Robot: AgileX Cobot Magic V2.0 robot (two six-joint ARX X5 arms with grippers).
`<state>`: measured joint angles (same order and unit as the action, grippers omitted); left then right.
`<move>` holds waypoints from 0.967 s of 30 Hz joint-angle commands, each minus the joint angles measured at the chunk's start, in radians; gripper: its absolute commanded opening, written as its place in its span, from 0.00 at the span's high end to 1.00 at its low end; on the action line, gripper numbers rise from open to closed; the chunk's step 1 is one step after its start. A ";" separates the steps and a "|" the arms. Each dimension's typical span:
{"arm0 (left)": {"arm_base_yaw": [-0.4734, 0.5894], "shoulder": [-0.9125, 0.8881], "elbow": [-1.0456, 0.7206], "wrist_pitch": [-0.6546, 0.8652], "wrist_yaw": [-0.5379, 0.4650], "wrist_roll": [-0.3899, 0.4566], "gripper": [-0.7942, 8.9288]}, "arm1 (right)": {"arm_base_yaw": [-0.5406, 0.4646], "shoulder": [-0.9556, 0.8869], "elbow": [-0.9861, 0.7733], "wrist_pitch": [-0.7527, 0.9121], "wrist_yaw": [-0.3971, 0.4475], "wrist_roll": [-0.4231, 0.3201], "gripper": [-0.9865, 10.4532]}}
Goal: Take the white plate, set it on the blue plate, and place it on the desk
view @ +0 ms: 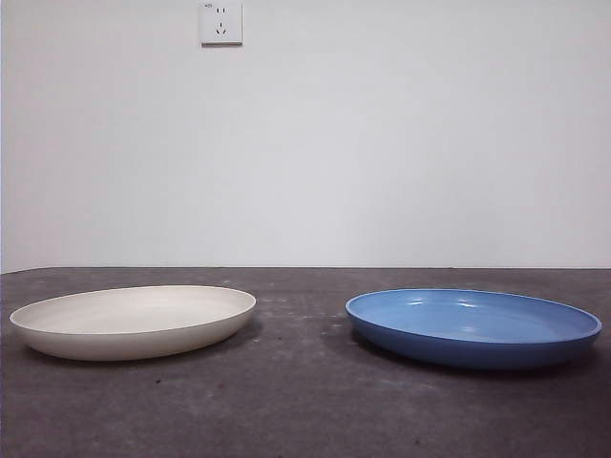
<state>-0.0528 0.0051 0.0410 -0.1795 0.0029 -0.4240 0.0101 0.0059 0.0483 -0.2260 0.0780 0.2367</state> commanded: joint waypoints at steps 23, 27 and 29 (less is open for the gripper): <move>-0.002 0.401 0.600 -0.349 0.270 0.172 0.90 | 0.001 0.435 0.666 -0.367 -0.214 -0.101 0.90; -0.002 0.511 0.699 -0.413 0.374 0.244 0.90 | 0.001 0.551 0.786 -0.479 -0.284 -0.156 0.90; -0.002 0.566 0.748 -0.454 0.430 0.283 0.90 | 0.001 0.607 0.846 -0.544 -0.318 -0.183 0.90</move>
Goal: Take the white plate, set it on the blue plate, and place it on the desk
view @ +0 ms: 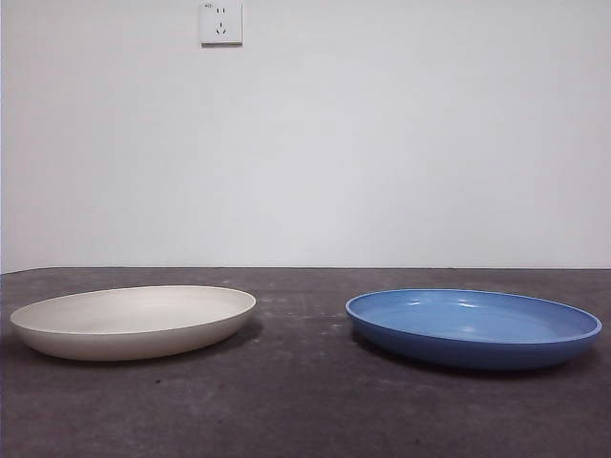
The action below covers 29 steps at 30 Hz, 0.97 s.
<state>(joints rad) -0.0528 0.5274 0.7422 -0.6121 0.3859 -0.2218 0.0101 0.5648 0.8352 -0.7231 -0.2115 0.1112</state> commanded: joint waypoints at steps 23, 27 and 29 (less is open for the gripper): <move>-0.040 0.237 0.220 -0.338 0.177 0.257 0.72 | 0.035 0.231 0.255 -0.409 -0.087 -0.196 0.76; -0.040 0.237 0.220 -0.338 0.177 0.255 0.51 | 0.035 0.231 0.255 -0.409 -0.087 -0.171 0.57; -0.042 0.237 0.220 -0.338 0.177 0.254 0.46 | 0.035 0.231 0.255 -0.409 -0.087 -0.171 0.55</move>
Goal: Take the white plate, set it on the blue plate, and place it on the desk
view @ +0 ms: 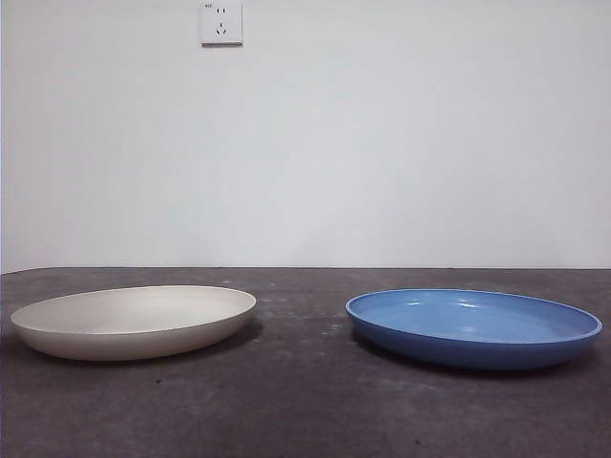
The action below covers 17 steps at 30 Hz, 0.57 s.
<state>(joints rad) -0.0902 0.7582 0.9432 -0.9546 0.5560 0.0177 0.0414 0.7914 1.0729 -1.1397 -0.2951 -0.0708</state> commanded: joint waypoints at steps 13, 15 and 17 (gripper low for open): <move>-0.034 0.021 0.019 0.013 -0.084 -0.013 0.46 | 0.003 0.005 0.018 0.009 -0.003 0.019 0.55; -0.036 0.043 0.019 0.021 -0.122 -0.033 0.46 | 0.003 0.005 0.018 0.009 -0.003 0.019 0.55; -0.037 0.072 0.019 0.035 -0.143 -0.039 0.46 | 0.003 0.005 0.018 0.009 -0.003 0.019 0.55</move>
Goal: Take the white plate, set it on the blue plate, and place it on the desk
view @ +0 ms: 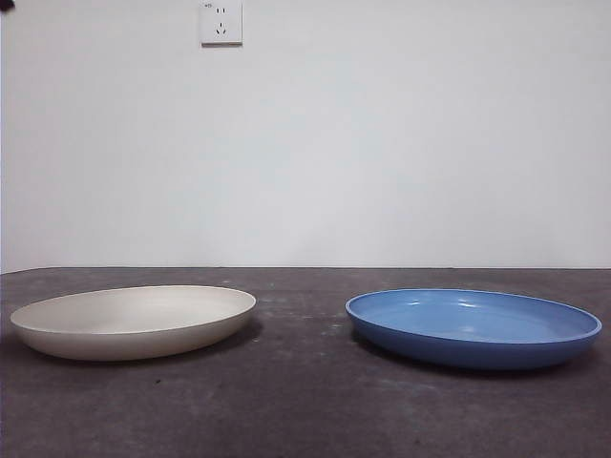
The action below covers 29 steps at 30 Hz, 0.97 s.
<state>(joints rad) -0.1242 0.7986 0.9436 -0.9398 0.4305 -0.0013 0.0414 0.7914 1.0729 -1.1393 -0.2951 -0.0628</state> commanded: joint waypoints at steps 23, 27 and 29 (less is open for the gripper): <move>-0.007 0.591 0.032 0.316 -0.281 -0.045 0.47 | 0.023 0.005 0.018 0.026 -0.003 0.011 0.55; -0.007 0.667 0.032 0.376 -0.281 -0.045 0.47 | 0.028 0.005 0.018 0.031 -0.003 0.011 0.55; -0.007 0.700 0.034 0.395 -0.281 -0.045 0.47 | 0.029 0.005 0.018 0.031 -0.003 0.011 0.55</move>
<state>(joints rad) -0.1310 1.4769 0.9512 -0.5541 0.1543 -0.0429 0.0658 0.7914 1.0729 -1.1172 -0.2951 -0.0624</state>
